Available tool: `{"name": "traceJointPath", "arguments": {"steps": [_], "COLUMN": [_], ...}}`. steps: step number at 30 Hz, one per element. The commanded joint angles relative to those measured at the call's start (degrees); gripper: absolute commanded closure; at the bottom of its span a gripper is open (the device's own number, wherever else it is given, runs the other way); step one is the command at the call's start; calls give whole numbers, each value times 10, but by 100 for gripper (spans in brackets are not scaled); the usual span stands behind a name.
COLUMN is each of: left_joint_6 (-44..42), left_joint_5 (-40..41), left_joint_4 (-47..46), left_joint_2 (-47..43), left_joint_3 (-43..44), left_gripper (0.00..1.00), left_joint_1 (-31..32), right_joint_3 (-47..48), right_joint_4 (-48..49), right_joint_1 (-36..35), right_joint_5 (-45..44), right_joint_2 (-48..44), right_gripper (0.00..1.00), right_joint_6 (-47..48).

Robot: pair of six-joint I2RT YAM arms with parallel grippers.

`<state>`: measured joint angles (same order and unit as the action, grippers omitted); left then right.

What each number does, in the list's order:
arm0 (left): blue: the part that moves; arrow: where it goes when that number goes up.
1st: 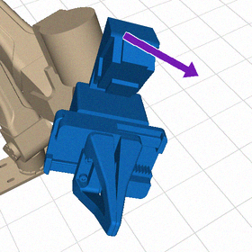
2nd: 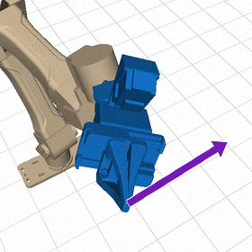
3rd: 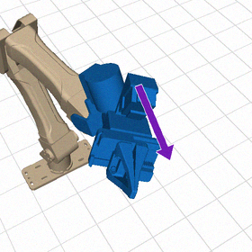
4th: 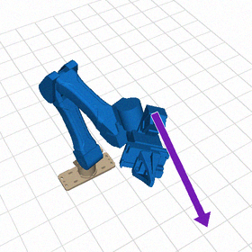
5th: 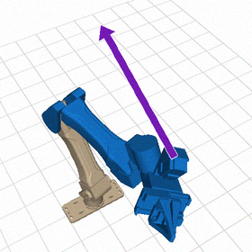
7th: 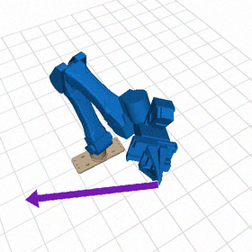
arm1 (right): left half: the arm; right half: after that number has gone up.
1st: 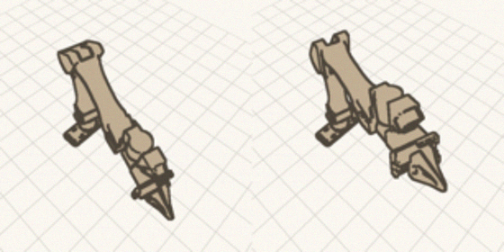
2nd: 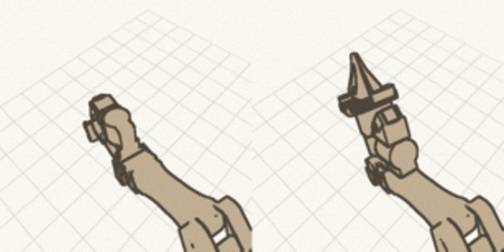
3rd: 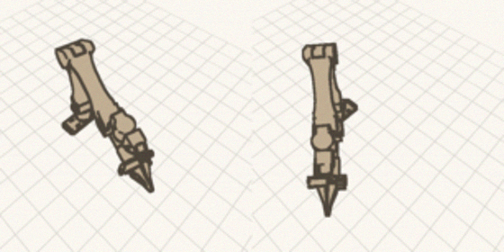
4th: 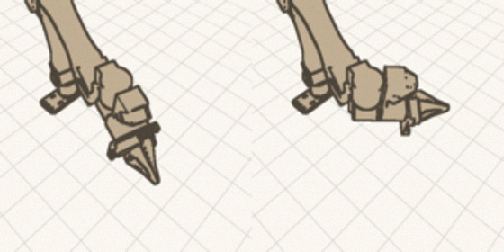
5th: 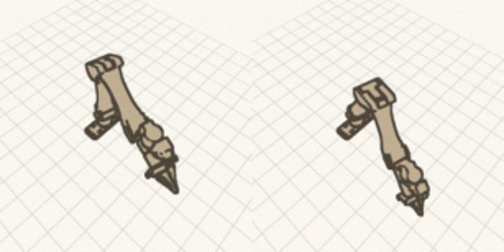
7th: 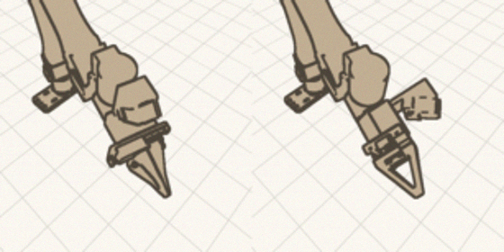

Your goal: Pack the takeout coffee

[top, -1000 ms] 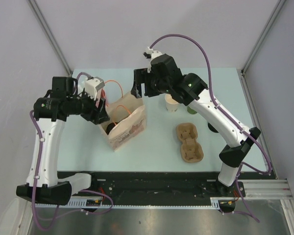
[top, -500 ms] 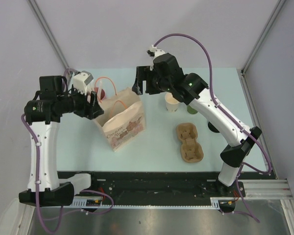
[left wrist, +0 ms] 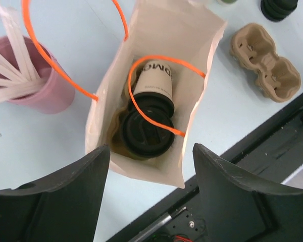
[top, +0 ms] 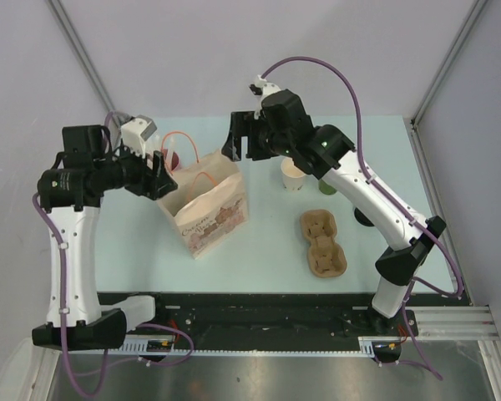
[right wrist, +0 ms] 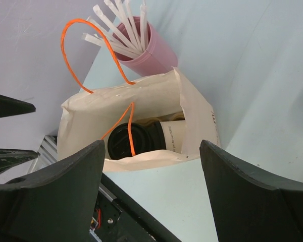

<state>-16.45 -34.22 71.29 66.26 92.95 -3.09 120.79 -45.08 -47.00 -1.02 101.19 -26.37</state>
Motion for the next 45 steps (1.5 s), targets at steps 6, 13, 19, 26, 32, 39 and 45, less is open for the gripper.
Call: {"name": "traceJointPath", "arguments": {"steps": [6,13,19,26,32,39,45], "left_joint_6": [35,74,106,118,123,124,104], "left_joint_5": [3,7,35,100,131,164,163], "left_joint_4": [-16,-39,-59,-80,-98,-115,-120], "left_joint_2": [26,49,83,124,161,214,273], "left_joint_3": [108,157,208,233,243,260,279], "left_gripper": [27,27,27,27,27,28,37], "left_joint_1": [-31,-76,-107,-116,-116,-116,-116], "right_joint_3": [5,3,0,-18,-49,-80,-101], "right_joint_4": [25,26,22,20,26,32,25], "right_joint_1": [12,17,17,19,27,53,54], "right_joint_5": [20,23,22,15,10,-9,-14], "right_joint_2": [-12,-13,-17,-29,-52,-78,-90], "right_gripper": [19,19,19,19,19,19,19], "right_joint_6": [-3,-4,-4,-4,-16,-27,-32]}}
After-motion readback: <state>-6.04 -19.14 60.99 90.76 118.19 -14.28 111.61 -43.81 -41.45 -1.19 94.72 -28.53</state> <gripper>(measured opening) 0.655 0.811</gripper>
